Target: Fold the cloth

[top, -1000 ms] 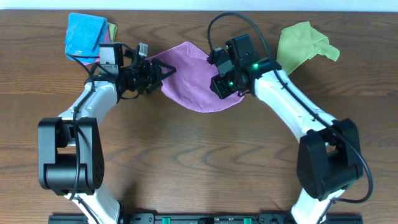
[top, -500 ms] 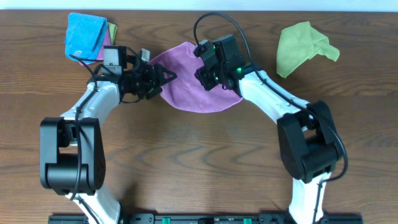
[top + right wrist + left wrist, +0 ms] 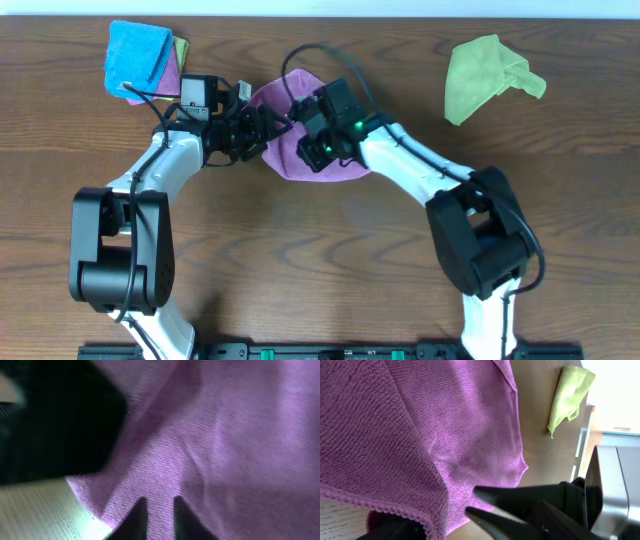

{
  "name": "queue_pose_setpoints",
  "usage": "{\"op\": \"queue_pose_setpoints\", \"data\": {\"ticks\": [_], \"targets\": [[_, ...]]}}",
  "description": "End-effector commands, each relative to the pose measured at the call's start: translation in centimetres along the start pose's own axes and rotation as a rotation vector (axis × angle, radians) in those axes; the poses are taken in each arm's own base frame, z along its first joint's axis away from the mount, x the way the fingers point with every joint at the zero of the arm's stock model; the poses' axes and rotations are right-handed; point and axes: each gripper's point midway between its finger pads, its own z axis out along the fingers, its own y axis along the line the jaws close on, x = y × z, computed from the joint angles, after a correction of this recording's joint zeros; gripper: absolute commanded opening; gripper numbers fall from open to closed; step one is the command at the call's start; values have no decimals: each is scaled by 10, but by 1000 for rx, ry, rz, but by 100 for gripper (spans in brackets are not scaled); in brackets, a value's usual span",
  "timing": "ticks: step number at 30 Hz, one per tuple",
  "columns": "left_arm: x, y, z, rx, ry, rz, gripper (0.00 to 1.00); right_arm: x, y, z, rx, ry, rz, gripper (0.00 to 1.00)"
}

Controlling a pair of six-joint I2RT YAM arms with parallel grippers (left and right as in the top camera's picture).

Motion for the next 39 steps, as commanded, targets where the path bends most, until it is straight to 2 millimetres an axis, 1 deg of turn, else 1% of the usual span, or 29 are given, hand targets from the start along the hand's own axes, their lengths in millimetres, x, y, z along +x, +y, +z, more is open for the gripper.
{"op": "queue_pose_setpoints", "data": {"ticks": [1,3,6,9,12,16,18,22,27,32,39], "targets": [[-2,-1,-4,-10,-17,29,68,7,-6,17,33,26,-14,9],[-2,-1,-4,-10,-17,28,68,8,-8,21,35,25,-15,7],[-2,-1,-4,-11,-16,27,67,4,-13,22,56,8,-18,10],[-2,1,-4,-21,-17,36,67,-2,-16,21,77,-9,-22,11],[1,13,-5,-82,-15,33,67,-4,-18,20,82,-18,-23,10],[8,19,-5,-102,9,41,67,-8,-25,19,92,-35,-13,2],[9,22,-5,-120,10,36,67,-9,-29,17,97,-44,6,1],[9,23,-6,-126,10,33,67,-7,-38,18,105,-42,24,1],[14,26,-6,-137,30,32,67,1,-44,28,106,-27,42,1],[20,29,-7,-149,51,16,67,-5,-47,29,111,-55,44,1],[26,33,-8,-161,76,11,67,-5,-68,27,169,-66,63,1]]}}
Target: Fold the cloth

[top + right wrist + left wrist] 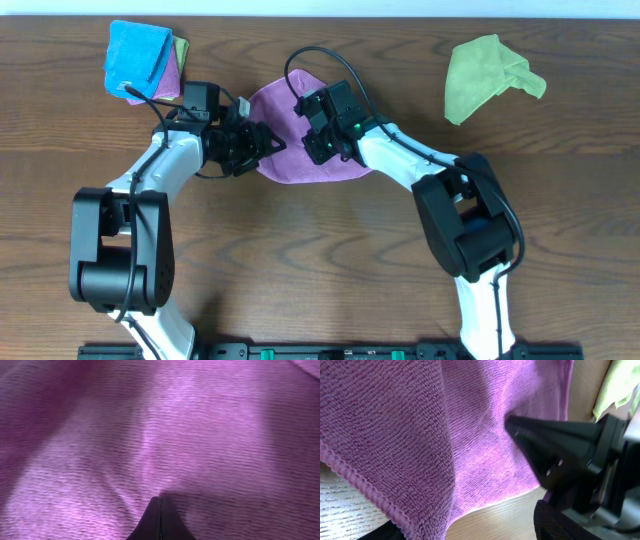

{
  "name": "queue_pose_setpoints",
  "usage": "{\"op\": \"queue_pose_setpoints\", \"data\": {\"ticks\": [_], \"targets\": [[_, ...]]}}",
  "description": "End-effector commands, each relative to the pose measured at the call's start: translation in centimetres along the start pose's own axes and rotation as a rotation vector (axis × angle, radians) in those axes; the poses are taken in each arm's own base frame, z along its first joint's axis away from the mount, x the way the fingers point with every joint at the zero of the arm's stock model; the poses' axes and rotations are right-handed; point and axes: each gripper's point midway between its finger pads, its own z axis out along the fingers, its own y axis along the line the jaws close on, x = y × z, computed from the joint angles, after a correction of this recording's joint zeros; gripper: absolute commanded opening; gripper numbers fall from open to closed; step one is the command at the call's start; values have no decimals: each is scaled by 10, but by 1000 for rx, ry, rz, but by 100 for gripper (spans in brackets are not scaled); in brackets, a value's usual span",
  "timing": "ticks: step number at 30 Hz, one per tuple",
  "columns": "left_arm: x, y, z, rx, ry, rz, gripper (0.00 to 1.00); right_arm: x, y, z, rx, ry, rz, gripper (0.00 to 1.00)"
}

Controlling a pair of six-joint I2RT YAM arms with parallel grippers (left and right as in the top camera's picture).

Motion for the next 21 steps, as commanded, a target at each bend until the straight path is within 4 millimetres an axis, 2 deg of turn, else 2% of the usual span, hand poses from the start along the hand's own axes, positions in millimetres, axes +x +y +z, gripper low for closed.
{"op": "queue_pose_setpoints", "data": {"ticks": [1,9,13,21], "targets": [[2,-1,-4,-4,-1,21,67,-4,-19,2,36,-15,33,1],[5,-7,-4,27,19,22,67,-9,-46,5,65,-62,114,1],[6,-7,-4,29,21,21,68,-9,-51,8,71,-72,125,1],[11,-7,-4,36,42,34,68,8,-77,19,139,-38,194,1]]}}
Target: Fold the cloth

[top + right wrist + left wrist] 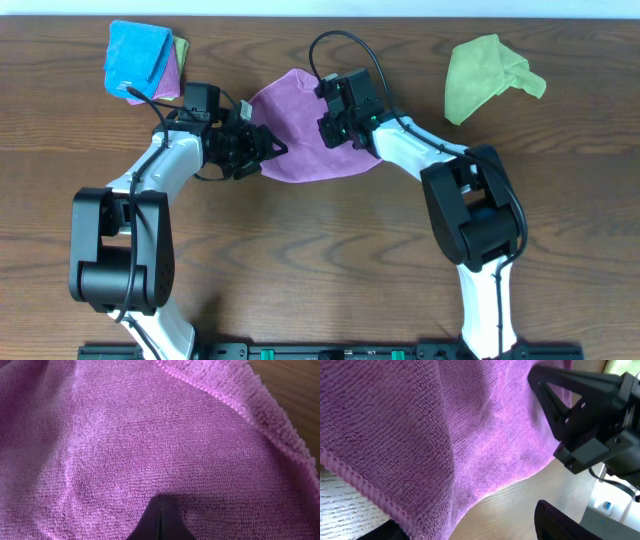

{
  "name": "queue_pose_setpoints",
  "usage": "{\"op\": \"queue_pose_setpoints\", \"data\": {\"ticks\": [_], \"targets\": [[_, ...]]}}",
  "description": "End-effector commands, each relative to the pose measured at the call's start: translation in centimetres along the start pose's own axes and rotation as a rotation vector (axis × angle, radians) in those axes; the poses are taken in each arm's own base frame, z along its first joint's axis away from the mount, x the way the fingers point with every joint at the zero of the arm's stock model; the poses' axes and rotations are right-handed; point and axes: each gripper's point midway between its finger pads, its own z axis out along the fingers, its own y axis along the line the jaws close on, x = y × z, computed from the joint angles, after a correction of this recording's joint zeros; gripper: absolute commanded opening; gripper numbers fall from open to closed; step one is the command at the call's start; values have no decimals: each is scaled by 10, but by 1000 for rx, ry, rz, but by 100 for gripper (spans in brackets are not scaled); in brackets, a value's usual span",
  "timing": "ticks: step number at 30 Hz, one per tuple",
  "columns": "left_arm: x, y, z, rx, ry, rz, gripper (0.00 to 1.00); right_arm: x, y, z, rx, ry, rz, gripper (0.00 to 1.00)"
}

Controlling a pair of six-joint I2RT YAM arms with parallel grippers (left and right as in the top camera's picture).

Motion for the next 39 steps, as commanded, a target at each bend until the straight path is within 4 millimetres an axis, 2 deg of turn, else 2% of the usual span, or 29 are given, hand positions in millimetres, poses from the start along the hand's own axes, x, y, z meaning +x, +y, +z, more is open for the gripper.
{"op": "queue_pose_setpoints", "data": {"ticks": [1,4,9,11,15,19,23,27,34,39], "targets": [[2,-6,-4,19,4,27,68,21,-29,15,69,50,84,1],[2,-6,-4,22,4,31,68,24,-43,14,97,55,129,1],[2,-7,-4,26,6,42,68,34,-78,7,167,77,218,1],[2,-7,-4,26,6,45,68,40,-100,2,229,84,287,1],[2,-7,-4,25,2,62,68,43,-121,-4,253,75,376,1],[-8,-5,-4,6,-37,85,68,42,-117,-3,221,74,386,1],[-37,-7,-6,-20,-160,156,71,42,-107,-1,195,83,377,1],[-53,-10,-3,-2,-213,190,71,44,-99,1,188,97,367,1],[-49,5,21,27,-159,135,72,47,-94,0,185,120,363,1],[-52,5,30,35,-165,151,72,38,-95,-3,184,113,350,1]]}}
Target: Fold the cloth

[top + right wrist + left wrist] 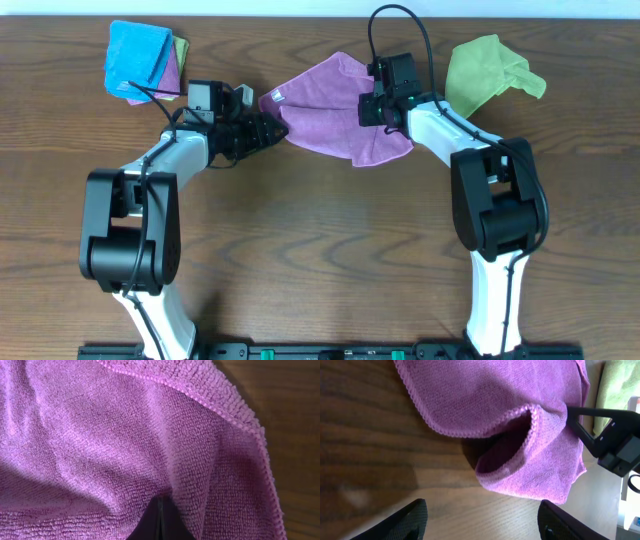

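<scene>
The purple cloth [335, 105] lies rumpled on the wooden table, stretched between the two arms, with a white tag at its left corner. My right gripper [373, 108] is shut on the cloth near its right edge; in the right wrist view the closed fingertips [160, 507] pinch the purple cloth [125, 435] beside its hemmed edge. My left gripper [264, 128] stands open just left of the cloth. Its fingers [402, 522] are wide apart over bare wood, and the purple cloth [510, 425] lies ahead of them with one hem curled into a loop.
A crumpled green cloth [488, 72] lies at the back right, close to the right arm. A stack of folded cloths topped by a blue one [138, 55] sits at the back left. The table's far edge runs just behind them.
The left gripper has let go of the cloth and now stands open, back from its left edge. The right gripper, still shut on the cloth, has moved right and the cloth with it.
Both grippers were together at the cloth's left part, the right fingers slightly apart on it. Then the right gripper was shut on the cloth while its left edge lay against the left fingers. The cloth was then further right, and now the left gripper is off it.
</scene>
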{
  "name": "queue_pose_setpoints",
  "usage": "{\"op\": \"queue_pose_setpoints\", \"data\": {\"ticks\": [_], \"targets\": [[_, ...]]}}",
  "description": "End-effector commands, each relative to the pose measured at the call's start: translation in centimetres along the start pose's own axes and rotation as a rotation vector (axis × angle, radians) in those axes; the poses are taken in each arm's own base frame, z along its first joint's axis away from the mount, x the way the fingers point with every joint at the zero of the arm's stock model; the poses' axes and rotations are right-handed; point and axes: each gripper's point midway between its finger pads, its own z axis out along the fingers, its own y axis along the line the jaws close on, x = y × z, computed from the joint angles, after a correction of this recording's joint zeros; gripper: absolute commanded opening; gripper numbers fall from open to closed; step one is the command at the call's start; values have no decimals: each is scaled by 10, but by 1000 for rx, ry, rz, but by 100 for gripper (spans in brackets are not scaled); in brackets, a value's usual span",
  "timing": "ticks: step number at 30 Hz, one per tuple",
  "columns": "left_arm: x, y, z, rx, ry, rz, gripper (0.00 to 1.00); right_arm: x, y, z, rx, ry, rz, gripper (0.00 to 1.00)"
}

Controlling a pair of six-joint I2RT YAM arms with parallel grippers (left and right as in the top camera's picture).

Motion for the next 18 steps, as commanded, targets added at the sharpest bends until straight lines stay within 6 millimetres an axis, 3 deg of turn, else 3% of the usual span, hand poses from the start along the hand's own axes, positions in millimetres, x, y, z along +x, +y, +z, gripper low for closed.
{"op": "queue_pose_setpoints", "data": {"ticks": [1,18], "targets": [[2,-1,8,14,6,-12,72,30,-5,19,27,86,6,1],[6,-14,55,128,5,-82,79,36,-7,16,33,124,-32,1]]}}
